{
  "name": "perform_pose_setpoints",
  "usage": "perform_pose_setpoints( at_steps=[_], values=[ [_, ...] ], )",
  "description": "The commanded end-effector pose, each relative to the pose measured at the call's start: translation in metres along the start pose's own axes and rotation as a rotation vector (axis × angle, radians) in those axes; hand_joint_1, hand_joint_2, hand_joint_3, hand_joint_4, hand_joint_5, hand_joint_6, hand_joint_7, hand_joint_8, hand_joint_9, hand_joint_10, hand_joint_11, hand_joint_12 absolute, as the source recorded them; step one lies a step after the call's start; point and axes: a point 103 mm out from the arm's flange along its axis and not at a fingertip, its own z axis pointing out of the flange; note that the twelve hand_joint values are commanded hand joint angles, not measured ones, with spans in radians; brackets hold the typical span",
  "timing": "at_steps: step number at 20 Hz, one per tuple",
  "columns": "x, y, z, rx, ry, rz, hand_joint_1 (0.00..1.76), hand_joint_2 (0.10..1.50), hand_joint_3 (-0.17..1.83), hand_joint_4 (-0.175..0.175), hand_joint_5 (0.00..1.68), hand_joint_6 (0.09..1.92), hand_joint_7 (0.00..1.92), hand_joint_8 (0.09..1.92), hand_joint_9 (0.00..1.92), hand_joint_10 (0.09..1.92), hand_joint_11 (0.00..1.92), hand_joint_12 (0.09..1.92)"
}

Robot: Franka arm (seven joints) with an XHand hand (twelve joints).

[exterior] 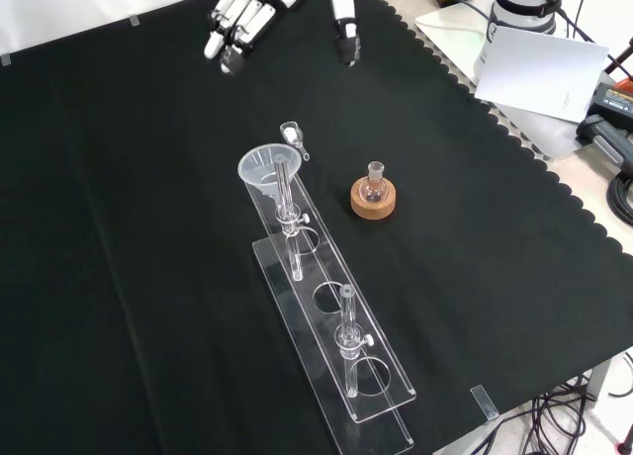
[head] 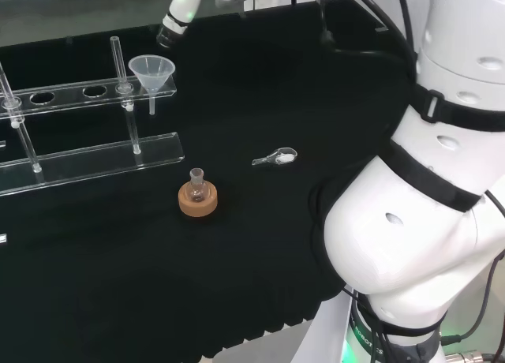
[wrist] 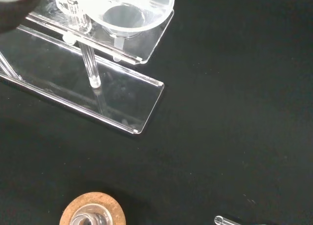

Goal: Pick up the funnel from the transparent funnel stand.

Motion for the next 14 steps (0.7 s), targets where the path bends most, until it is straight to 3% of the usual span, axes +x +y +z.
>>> perform_pose_setpoints(
  at_steps=[1,7,14],
  values=[
    [-0.001,0.026,-0.001,0.084,-0.008,0.041,0.61,0.6,0.0,-0.174,0.0,0.09,0.0,0.09,0.0,0.09,0.0,0.9],
    [-0.007,0.045,0.003,0.11,0.011,0.074,0.58,0.6,0.0,-0.099,0.0,0.09,0.0,0.09,0.0,0.09,0.0,0.87],
    [0.001,0.055,0.008,0.096,0.023,0.066,0.57,0.61,0.0,-0.077,0.0,0.09,0.0,0.09,0.0,0.09,0.0,0.8]
  ],
)
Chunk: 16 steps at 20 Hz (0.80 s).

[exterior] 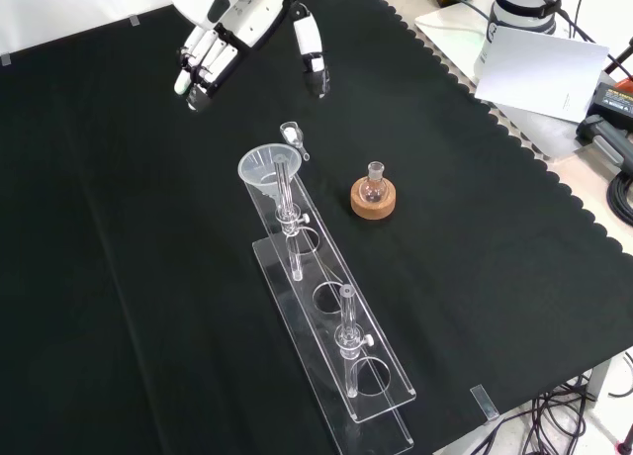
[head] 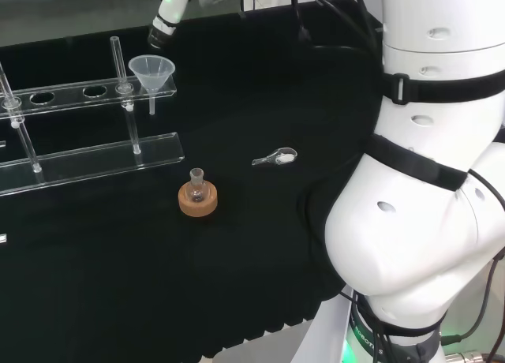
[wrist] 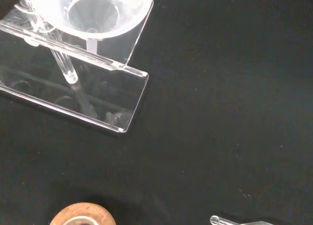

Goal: Pick up the funnel from the transparent funnel stand.

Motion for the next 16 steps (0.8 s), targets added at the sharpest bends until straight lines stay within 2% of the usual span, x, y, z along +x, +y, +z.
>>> perform_pose_setpoints(
  at_steps=[1,5,7,8,10,16],
  values=[
    [0.009,0.006,0.005,-0.018,0.01,-0.007,0.57,0.61,0.0,-0.076,0.0,0.09,0.0,0.09,0.0,0.09,0.0,0.8],
    [0.02,0.011,0.01,-0.121,0.038,-0.023,0.57,0.61,0.0,-0.074,0.0,0.09,0.0,0.09,0.0,0.09,0.0,0.8],
    [0.026,0.013,0.012,-0.188,0.073,-0.029,0.57,0.61,0.0,-0.056,0.0,0.09,0.0,0.09,0.0,0.09,0.0,0.63],
    [0.027,0.014,0.013,-0.192,0.08,-0.031,0.58,0.61,0.0,-0.046,0.0,0.09,0.0,0.09,0.0,0.09,0.0,0.51],
    [0.032,0.017,0.015,-0.168,0.073,-0.032,0.58,0.61,0.0,-0.036,0.0,0.09,0.0,0.09,0.0,0.09,0.0,0.39],
    [0.041,0.026,0.024,-0.123,0.064,-0.035,0.58,0.61,0.0,-0.029,0.0,0.09,0.0,0.09,0.0,0.09,0.0,0.34]
  ],
)
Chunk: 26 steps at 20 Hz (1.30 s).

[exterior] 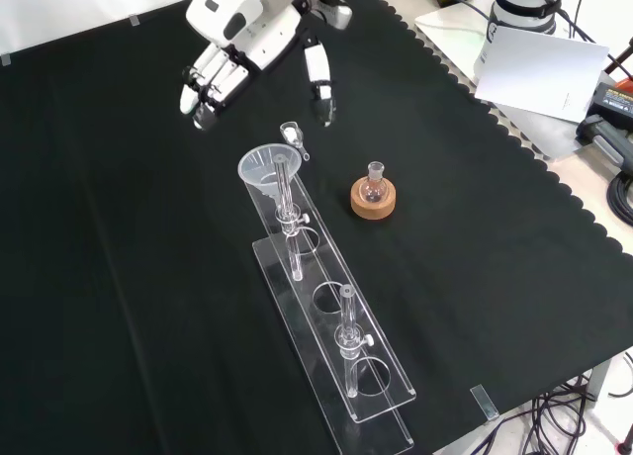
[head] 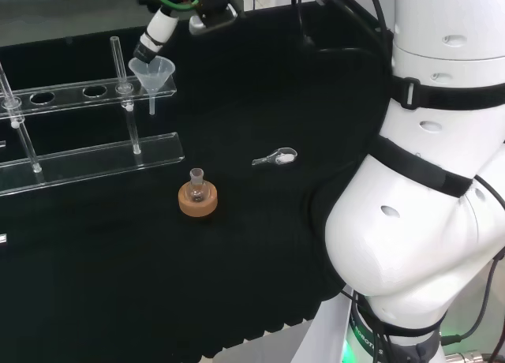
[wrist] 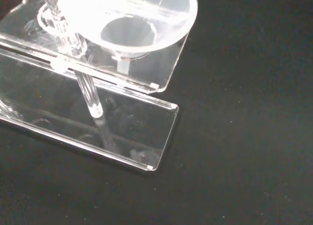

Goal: Pick up the funnel from the transparent funnel stand.

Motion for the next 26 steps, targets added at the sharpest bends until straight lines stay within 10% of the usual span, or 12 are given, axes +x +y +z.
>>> perform_pose_setpoints(
  at_steps=[1,10,26],
  values=[
    [0.016,0.007,0.0,0.026,0.015,-0.005,0.58,0.61,0.0,-0.029,0.0,0.09,0.0,0.09,0.0,0.09,0.0,0.34],
    [0.023,0.016,0.019,0.088,-0.023,-0.005,0.57,0.61,0.0,-0.036,0.0,0.09,0.0,0.09,0.0,0.09,0.0,0.79],
    [0.016,0.036,0.04,0.107,0.019,0.014,0.58,0.62,0.0,-0.041,0.0,0.09,0.0,0.09,0.0,0.09,0.0,0.83]
  ],
)
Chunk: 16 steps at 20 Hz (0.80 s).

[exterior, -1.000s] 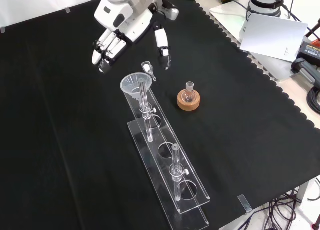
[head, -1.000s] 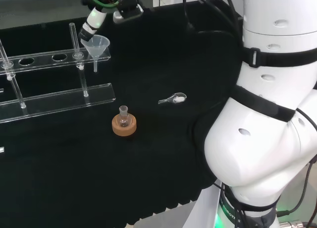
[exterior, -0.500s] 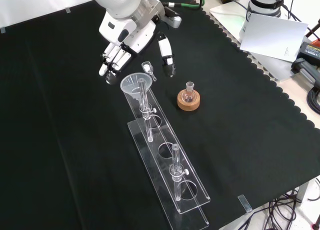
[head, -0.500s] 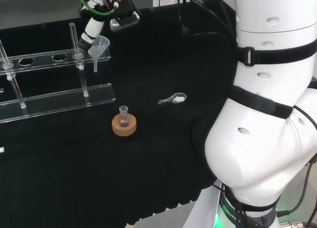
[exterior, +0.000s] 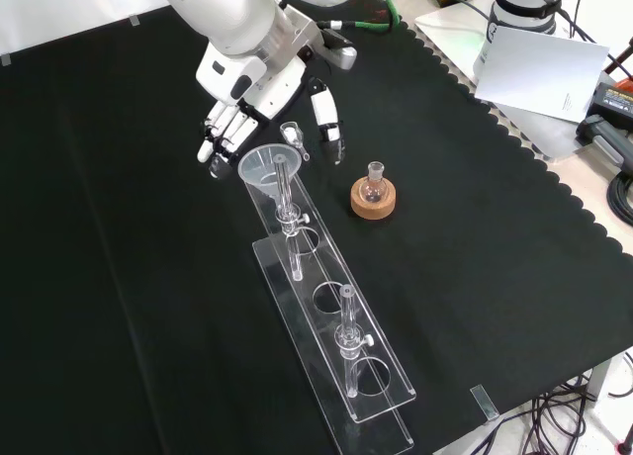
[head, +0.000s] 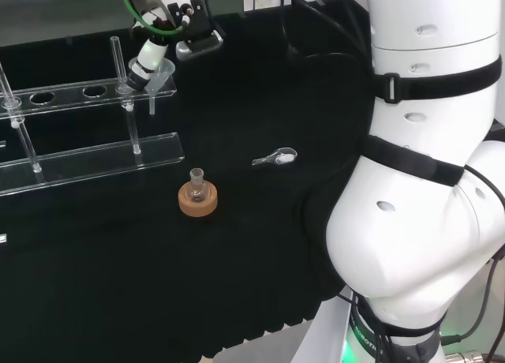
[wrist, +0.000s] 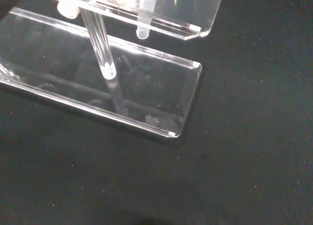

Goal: Pick up the funnel from the transparent funnel stand.

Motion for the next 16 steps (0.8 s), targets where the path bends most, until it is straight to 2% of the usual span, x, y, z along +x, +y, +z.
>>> perform_pose_setpoints(
  at_steps=[1,6,14,16],
  values=[
    [-0.006,0.013,-0.004,0.002,-0.001,0.001,0.58,0.62,0.0,-0.044,0.0,0.09,0.0,0.09,0.0,0.09,0.0,0.83],
    [-0.006,0.02,-0.001,0.037,-0.014,-0.003,0.6,0.63,0.01,-0.053,0.0,0.09,0.0,0.09,0.0,0.09,0.0,0.83],
    [-0.008,0.016,0.005,0.057,-0.024,-0.004,0.6,0.63,0.01,-0.057,0.0,0.09,0.0,0.09,0.0,0.09,0.0,0.83],
    [-0.008,0.017,0.007,0.068,-0.019,-0.002,0.6,0.63,0.01,-0.06,0.0,0.09,0.0,0.09,0.0,0.09,0.0,0.88]
  ],
)
